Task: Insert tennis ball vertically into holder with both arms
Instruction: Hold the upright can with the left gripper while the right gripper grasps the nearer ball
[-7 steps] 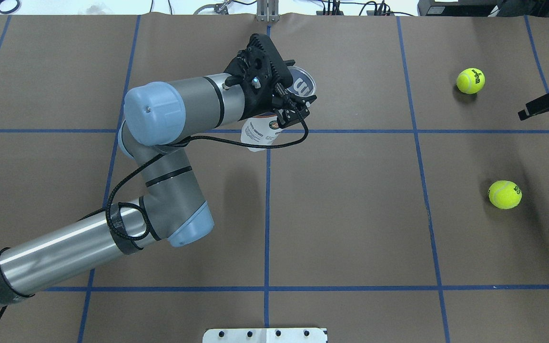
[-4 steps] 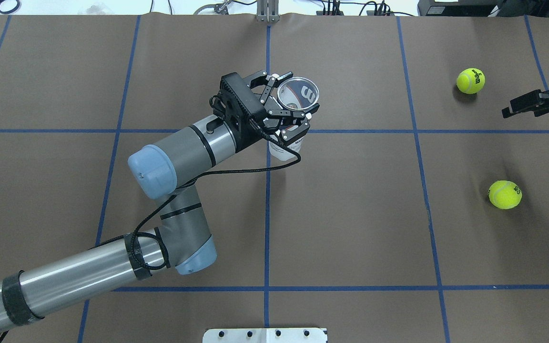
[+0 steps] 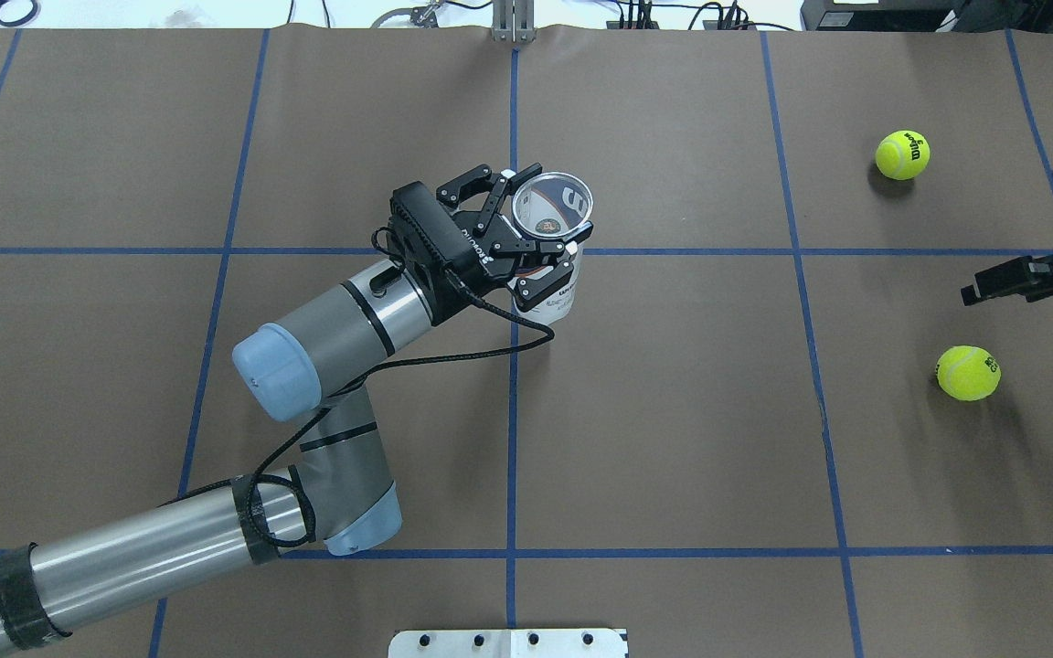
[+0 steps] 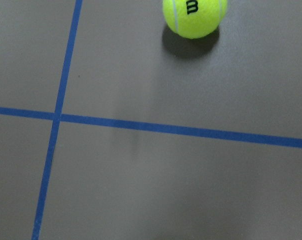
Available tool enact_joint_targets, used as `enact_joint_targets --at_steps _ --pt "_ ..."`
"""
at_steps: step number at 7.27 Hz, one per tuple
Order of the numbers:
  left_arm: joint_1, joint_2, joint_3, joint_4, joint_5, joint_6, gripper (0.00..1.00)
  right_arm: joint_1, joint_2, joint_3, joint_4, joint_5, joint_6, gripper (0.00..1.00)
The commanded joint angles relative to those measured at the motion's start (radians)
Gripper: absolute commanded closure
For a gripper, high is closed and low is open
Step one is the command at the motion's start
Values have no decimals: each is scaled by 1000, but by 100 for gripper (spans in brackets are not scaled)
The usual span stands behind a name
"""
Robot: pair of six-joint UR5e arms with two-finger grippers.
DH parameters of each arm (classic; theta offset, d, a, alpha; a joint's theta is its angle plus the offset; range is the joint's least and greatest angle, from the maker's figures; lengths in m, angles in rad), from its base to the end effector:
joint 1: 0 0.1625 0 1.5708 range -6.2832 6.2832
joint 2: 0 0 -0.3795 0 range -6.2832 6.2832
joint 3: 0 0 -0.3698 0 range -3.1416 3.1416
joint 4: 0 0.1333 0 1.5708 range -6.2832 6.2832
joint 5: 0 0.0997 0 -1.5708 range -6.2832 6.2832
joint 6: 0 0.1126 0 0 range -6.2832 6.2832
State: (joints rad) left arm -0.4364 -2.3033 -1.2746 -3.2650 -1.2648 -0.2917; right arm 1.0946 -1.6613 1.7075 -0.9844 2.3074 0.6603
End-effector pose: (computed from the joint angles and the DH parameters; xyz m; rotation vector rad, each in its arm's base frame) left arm 0.4975 -0.4166 0.1469 1.7049 1.2376 0.1798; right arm -0.1618 -0.4395 0.5317 0.1254 -0.9222 -0.0623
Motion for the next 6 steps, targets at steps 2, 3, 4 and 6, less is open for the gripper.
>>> enact_joint_targets --at_steps 2,3,4,6 --pt "1 8 0 -18 1 0 19 -93 -86 24 0 -33 2 1" --pt "1 8 0 -18 1 0 19 -99 -84 23 0 -33 2 1" --pt "1 10 1 -18 1 0 19 -117 -72 18 0 -40 5 1" --pt "1 10 4 -19 1 0 19 -136 -54 17 0 -54 40 1"
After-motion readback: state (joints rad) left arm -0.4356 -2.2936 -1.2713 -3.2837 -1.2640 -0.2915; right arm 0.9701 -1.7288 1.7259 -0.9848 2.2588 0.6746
